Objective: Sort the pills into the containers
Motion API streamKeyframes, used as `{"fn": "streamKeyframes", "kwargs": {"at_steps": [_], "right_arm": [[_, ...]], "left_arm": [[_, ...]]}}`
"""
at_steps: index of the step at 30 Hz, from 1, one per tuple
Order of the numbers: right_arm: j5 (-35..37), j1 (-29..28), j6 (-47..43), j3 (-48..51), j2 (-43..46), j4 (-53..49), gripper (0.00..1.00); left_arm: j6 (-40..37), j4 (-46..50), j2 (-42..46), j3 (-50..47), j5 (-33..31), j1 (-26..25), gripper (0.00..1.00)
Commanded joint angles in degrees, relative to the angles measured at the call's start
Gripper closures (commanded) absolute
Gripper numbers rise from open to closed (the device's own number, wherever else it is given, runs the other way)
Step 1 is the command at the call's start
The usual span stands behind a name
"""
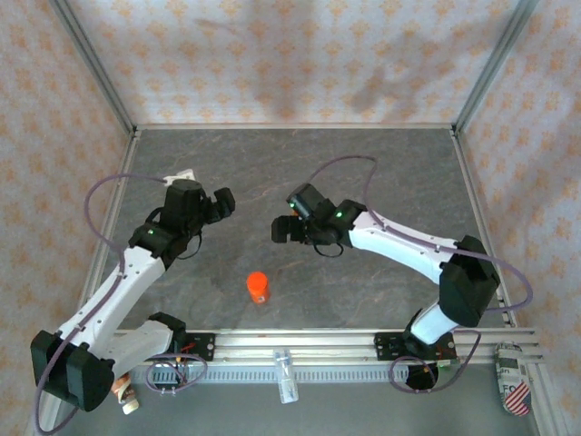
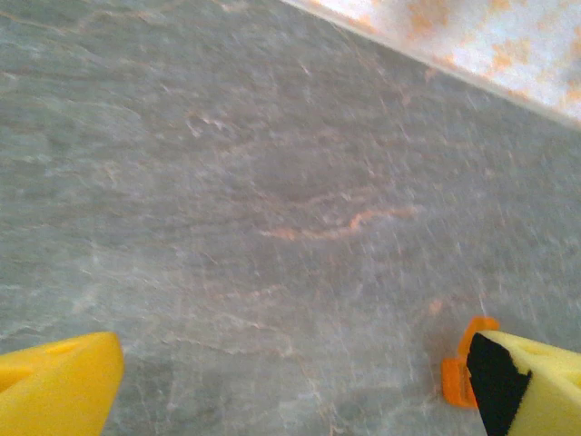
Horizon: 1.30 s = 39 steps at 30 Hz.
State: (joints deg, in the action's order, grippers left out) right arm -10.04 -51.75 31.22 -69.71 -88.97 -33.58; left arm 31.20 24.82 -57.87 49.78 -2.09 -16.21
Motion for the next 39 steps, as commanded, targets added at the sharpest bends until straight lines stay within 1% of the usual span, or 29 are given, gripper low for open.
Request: {"fn": "streamKeyframes", "kwargs": {"at_steps": [1,5,8,11,15,19,23,26,31,39], "right_arm": [[6.9,-5.7,-1.0,-3.9,1.2,-6.9,0.07],[11.0,-12.4,-1.6,-9.1,-1.3,-11.4,0.08],[13.4,-16.6,-2.0,-14.4,-5.9,-14.9,0.07],[15.1,-19.8,-2.5,-19.9,-11.3,-18.3,0.07],[17.2,-22.1,-2.7,-26.8,-19.3,-23.1,0.06],[17.9,-23.0,-2.1,-29.4,-24.4,-24.2,0.06],[18.2,-23.0,-1.3,-28.8,-25.3,-22.7,0.07],[17.9,-23.0,-1.2,-28.9,-25.9,-22.6,0.11],[16.5,-23.0,-0.2,-27.7,-26.4,-21.2,0.21],[14.8,-23.0,1.8,-24.9,-25.3,-18.9,0.25]], "left_arm": [[3.5,4.1,1.2,2.8,-2.1,3.3,0.00],[5.6,5.8,0.0,4.5,-0.8,7.9,0.00],[6.9,6.8,-2.1,5.9,2.4,11.6,0.00],[7.3,7.9,-4.4,7.2,6.4,14.3,0.00],[6.5,8.2,-5.7,8.4,10.6,16.2,0.00],[5.8,8.7,-5.0,8.5,11.4,16.6,0.00],[4.6,9.4,-3.4,8.3,12.2,17.0,0.00],[3.9,9.7,-2.5,8.1,12.7,17.2,0.00],[3.3,9.5,-2.3,7.9,13.6,17.3,0.00],[3.5,9.1,-3.4,8.6,15.3,17.3,0.00]]}}
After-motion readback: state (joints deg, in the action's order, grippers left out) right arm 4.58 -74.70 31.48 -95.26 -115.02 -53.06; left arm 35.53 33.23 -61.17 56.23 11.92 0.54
